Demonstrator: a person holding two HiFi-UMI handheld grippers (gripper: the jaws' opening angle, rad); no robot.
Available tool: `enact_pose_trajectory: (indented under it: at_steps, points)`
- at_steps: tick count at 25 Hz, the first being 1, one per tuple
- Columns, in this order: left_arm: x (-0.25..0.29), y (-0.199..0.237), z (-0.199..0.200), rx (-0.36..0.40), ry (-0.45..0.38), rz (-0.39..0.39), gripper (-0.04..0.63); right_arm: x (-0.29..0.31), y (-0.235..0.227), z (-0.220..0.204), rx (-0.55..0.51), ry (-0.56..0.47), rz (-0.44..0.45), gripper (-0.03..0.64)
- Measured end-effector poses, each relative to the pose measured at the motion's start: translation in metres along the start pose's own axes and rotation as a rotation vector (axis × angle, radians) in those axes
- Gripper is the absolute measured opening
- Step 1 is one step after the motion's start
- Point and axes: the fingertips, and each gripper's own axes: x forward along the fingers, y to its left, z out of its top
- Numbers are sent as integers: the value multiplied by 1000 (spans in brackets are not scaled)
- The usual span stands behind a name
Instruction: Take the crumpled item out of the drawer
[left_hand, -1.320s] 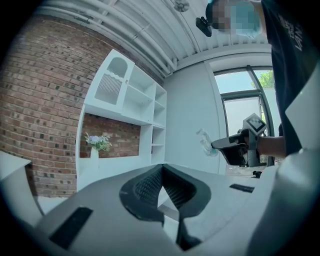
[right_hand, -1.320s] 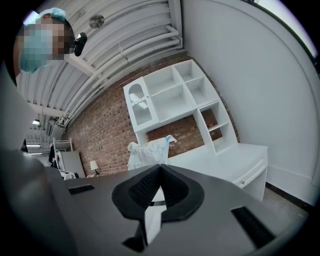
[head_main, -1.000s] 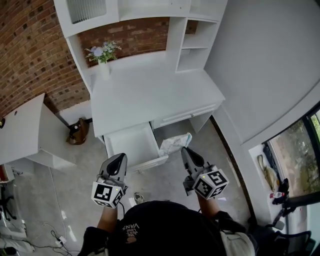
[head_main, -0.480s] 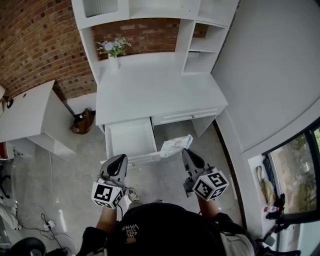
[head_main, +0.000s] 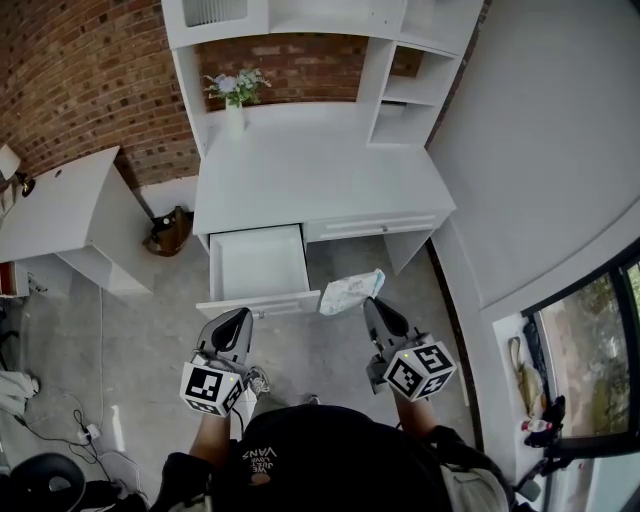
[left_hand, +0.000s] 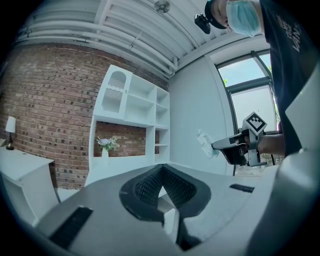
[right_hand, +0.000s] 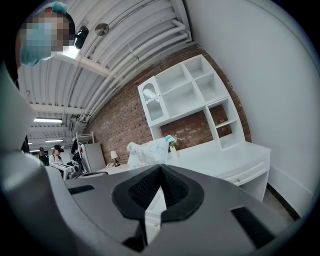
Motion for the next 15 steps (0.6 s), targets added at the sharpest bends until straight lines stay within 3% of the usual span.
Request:
enact_pose_trajectory:
  at_steps: [15]
  points:
    - [-11, -19, 0, 8, 0, 13, 6, -19, -2, -7, 9, -1, 1, 2]
